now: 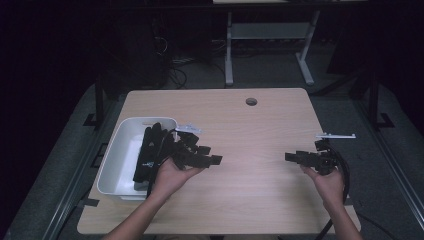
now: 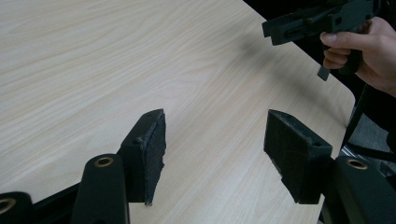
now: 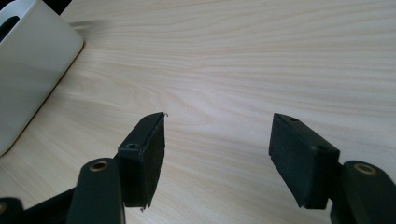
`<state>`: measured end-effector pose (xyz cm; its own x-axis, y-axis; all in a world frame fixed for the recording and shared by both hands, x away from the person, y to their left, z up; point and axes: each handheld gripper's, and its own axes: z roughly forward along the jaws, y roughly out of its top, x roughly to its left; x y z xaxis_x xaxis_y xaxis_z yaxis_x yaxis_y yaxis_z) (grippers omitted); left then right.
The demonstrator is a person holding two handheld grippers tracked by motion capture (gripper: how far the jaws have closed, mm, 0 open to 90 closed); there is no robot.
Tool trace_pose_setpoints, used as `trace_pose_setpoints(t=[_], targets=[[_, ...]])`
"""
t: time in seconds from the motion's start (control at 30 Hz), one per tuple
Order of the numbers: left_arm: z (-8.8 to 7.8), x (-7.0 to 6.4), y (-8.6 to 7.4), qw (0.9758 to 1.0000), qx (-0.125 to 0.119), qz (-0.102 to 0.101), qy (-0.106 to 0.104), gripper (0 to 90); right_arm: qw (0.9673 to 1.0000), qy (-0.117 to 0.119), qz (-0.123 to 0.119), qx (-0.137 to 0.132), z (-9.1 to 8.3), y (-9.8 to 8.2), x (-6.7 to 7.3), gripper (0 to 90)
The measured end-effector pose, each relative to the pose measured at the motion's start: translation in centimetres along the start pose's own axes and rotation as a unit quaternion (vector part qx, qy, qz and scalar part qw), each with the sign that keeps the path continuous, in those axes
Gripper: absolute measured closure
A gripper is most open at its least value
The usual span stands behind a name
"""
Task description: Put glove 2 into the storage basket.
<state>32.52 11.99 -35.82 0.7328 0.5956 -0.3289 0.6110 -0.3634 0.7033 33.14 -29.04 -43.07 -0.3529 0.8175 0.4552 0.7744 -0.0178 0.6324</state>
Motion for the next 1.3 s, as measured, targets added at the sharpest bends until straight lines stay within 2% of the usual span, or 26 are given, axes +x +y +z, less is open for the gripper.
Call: trace_pose_setpoints(t=[0.6,0.93,1.3], targets=[[2.2,-1.1,-1.1,0.9998,0.008,0.0,-0.021,36.3,0.9999,-0.006,0.009,0.002,-0.5,-2.1,-1.2,34.6],[2.9,-1.2,-1.8,0.9996,0.011,0.0,-0.026,35.9,1.0,-0.007,0.005,0.0,-0.8,-3.2,-1.4,34.4],[3.8,-1.3,-2.8,0.9993,0.014,-0.01,-0.032,35.6,0.9998,-0.018,-0.003,-0.001,-1.4,-4.6,-1.5,34.4]])
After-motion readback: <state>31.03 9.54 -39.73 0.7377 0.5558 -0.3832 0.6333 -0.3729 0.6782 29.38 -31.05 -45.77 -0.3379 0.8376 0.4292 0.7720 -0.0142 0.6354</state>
